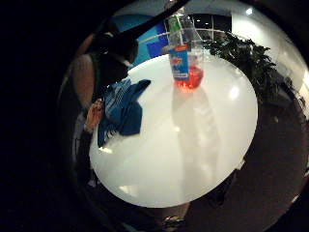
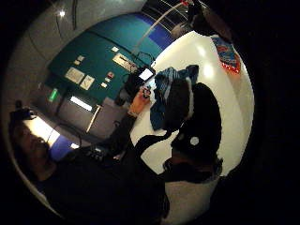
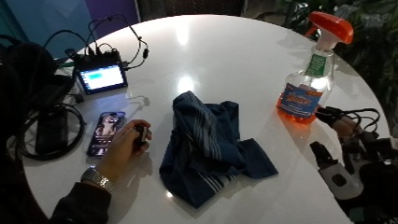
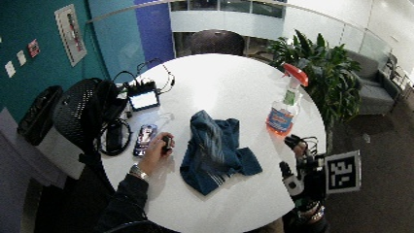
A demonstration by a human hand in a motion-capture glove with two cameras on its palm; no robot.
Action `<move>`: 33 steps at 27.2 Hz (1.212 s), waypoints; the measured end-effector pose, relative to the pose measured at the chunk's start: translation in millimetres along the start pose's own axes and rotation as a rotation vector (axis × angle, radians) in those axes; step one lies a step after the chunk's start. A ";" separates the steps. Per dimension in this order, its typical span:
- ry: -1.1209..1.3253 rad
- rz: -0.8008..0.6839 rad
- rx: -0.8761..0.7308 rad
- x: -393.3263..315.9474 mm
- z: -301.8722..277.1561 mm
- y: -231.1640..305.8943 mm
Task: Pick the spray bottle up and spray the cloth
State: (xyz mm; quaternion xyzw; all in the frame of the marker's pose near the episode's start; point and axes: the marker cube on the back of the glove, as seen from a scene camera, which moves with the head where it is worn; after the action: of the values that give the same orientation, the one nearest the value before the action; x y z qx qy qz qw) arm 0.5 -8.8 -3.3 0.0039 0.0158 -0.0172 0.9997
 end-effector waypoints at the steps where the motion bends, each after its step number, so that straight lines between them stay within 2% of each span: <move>1: 0.004 -0.006 0.003 0.1 -0.7 -1.7; 19: 0.066 -0.026 -0.026 0.1 8.2 -15.7; 26: 0.215 -0.092 -0.103 -8.6 21.2 -25.5; 33: 0.265 -0.080 -0.060 -6.0 21.4 -44.7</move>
State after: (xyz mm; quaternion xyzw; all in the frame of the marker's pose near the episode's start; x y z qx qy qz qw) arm -6.4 -53.4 18.0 -0.0243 0.1484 -0.0557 0.9871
